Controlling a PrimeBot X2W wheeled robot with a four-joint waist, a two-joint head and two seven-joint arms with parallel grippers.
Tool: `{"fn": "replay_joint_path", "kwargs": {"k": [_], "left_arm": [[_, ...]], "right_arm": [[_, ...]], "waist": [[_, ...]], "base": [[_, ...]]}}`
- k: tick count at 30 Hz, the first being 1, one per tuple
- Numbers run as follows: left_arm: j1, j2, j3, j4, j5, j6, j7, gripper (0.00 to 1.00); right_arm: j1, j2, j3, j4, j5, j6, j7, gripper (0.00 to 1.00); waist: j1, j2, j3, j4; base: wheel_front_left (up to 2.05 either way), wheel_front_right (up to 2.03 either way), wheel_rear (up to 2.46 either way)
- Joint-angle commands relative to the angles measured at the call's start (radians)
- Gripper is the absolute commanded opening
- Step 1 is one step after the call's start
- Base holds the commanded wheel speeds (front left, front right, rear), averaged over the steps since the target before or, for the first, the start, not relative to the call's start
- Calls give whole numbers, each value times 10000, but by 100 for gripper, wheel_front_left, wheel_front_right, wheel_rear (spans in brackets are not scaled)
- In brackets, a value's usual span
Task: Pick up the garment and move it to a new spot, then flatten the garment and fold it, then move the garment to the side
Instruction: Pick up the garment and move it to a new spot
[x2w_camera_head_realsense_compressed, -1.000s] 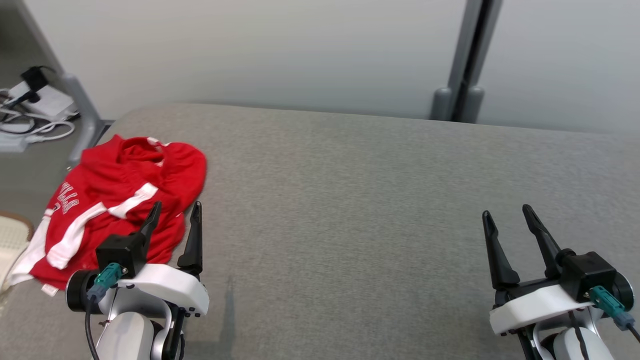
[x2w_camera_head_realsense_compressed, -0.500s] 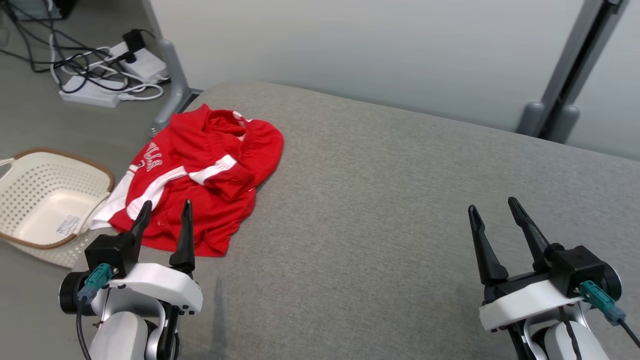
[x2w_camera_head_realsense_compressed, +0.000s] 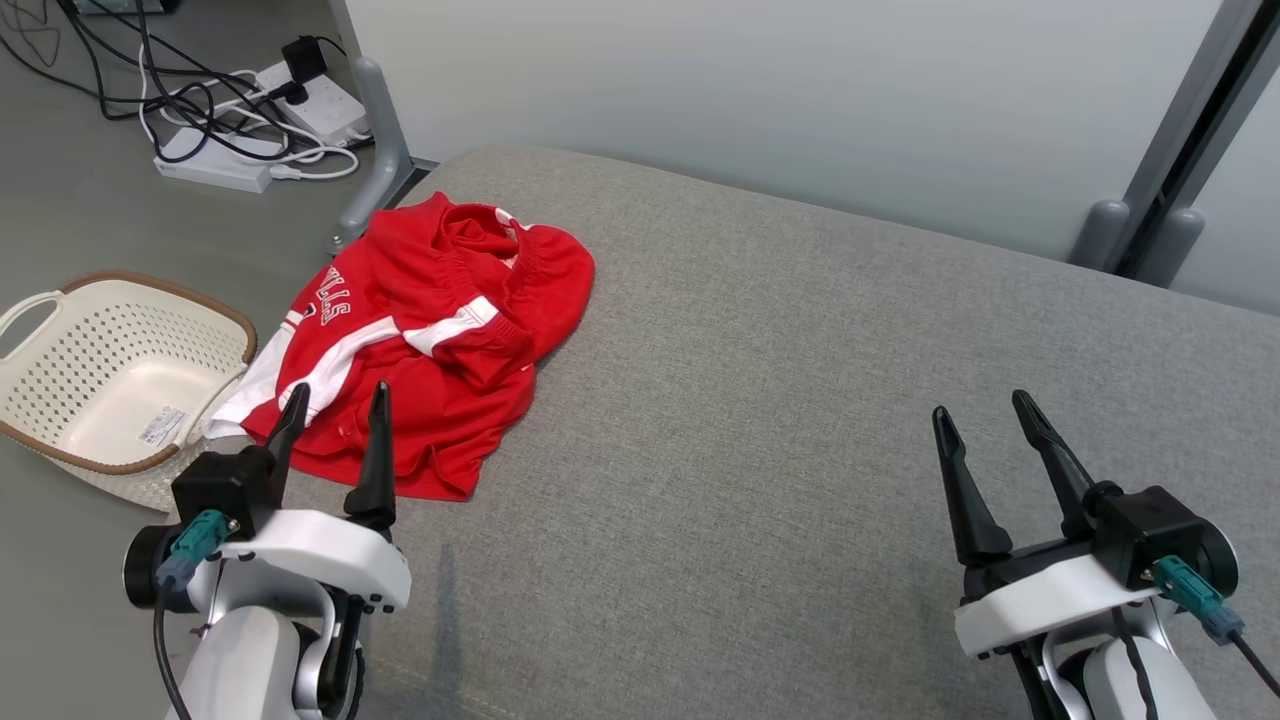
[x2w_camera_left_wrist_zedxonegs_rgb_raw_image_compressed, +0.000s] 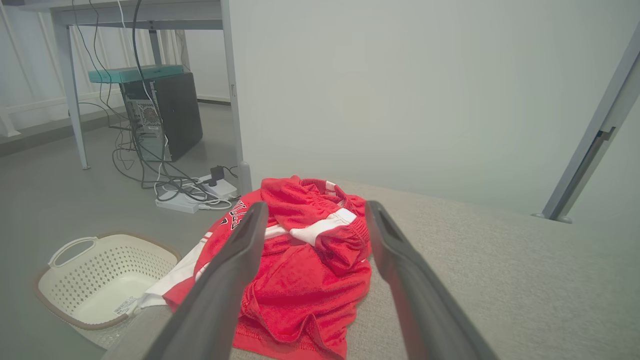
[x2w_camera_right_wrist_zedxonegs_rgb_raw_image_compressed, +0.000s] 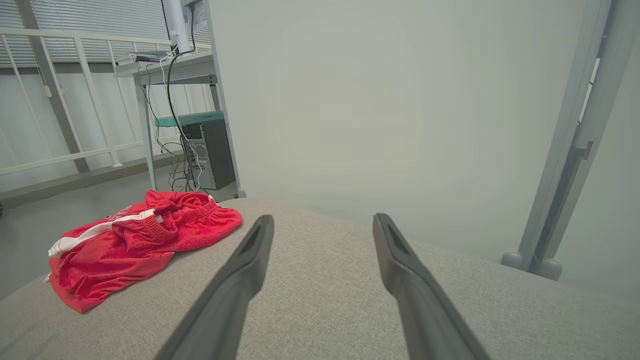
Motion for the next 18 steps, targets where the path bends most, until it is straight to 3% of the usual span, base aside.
{"fn": "replay_joint_path", "kwargs": {"k": [1, 9, 18], "left_arm": [[-244, 41, -14, -54, -98, -45, 49, 100], [-1132, 190, 51, 32, -342, -39, 887, 100], [-2842, 582, 359, 2142, -1019, -497, 1967, 100]], "right_arm": [[-114, -24, 1, 16, 21, 15, -73, 100], [-277, -26, 115, -13, -97, 15, -49, 100], [-685, -246, 264, -264, -365, 9, 211, 100]], "waist": [[0, 0, 13, -32], [0, 0, 314, -625], [0, 0, 1421, -1764]], "base": [[0, 0, 0], [0, 0, 0], [0, 0, 0]]}}
